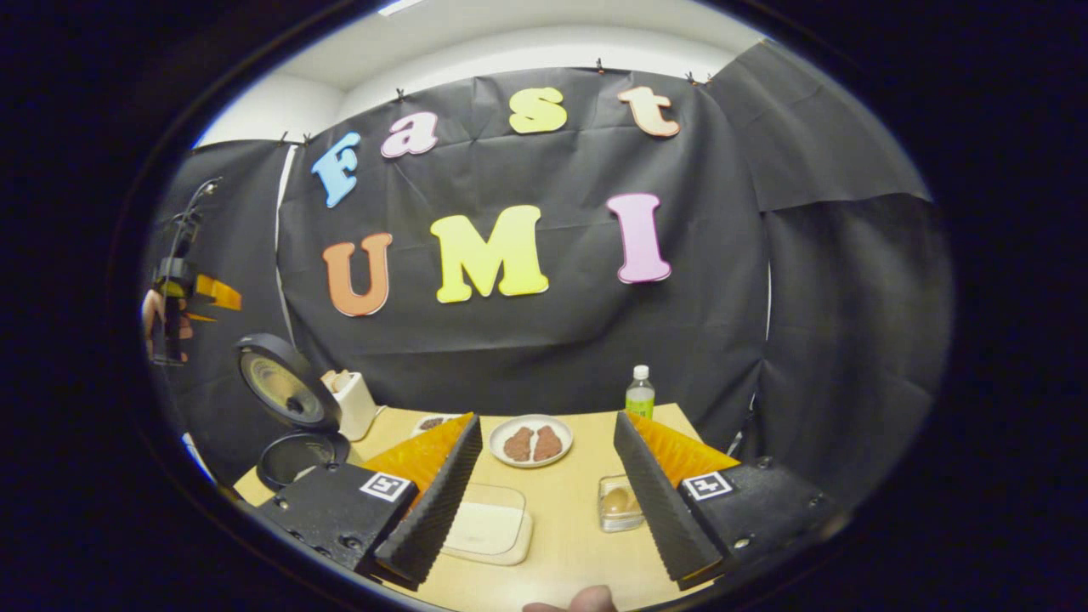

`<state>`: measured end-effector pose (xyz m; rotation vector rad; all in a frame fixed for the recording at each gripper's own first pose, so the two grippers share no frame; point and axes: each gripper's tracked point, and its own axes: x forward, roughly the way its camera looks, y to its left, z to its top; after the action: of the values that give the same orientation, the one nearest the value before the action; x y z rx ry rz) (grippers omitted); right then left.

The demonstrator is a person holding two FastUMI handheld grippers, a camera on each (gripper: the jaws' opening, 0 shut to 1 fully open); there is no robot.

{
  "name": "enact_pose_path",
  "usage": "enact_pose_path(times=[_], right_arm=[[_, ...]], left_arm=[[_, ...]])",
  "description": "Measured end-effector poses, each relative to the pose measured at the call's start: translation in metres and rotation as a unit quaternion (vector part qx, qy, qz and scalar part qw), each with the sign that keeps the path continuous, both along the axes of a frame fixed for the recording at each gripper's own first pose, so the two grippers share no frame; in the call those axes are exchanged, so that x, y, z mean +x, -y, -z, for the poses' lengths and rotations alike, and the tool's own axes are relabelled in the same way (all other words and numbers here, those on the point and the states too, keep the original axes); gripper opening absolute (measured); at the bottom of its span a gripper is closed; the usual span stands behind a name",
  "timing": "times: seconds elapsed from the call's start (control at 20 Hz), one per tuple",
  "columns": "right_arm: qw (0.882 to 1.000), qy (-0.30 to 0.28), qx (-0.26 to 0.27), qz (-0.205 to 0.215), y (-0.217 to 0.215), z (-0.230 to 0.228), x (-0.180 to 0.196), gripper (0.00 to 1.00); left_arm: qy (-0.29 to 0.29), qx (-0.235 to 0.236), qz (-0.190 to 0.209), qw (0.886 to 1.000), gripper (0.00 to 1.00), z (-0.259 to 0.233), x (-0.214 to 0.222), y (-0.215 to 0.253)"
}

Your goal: Close the left gripper, press the button to open the rice cooker; take a wooden spoon from the chopstick holder with the right hand, scoop a spoonful of rice and pour it into the rice cooker, then put the wooden spoon back into the chopstick holder.

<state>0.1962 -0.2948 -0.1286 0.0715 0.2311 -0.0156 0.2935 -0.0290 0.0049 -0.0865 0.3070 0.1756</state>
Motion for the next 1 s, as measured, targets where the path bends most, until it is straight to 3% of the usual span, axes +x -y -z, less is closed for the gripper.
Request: enact_pose_path(times=[0.05,0.1,0.5,0.8,1.0], right_arm=[[1.000,-0.006,0.000,0.002,-0.003,0.006,-0.007,1.00],[1.000,-0.012,0.000,0.004,-0.004,0.010,-0.014,1.00],[0.997,-0.054,0.024,0.052,0.011,0.033,-0.053,0.99],[0.999,-0.036,0.004,0.041,-0.005,0.012,-0.054,0.99],[1.000,-0.021,-0.002,0.022,-0.022,0.002,-0.049,0.99]], left_arm=[[-0.009,-0.006,0.003,1.000,1.00,0.006,0.009,0.000],[-0.022,-0.012,0.006,1.000,0.95,0.014,0.017,-0.001],[-0.079,0.028,0.019,0.996,0.95,0.057,0.037,-0.007],[-0.073,0.024,0.023,0.997,0.98,0.071,0.003,0.002],[-0.102,0.013,0.031,0.994,0.98,0.103,-0.043,0.015]])
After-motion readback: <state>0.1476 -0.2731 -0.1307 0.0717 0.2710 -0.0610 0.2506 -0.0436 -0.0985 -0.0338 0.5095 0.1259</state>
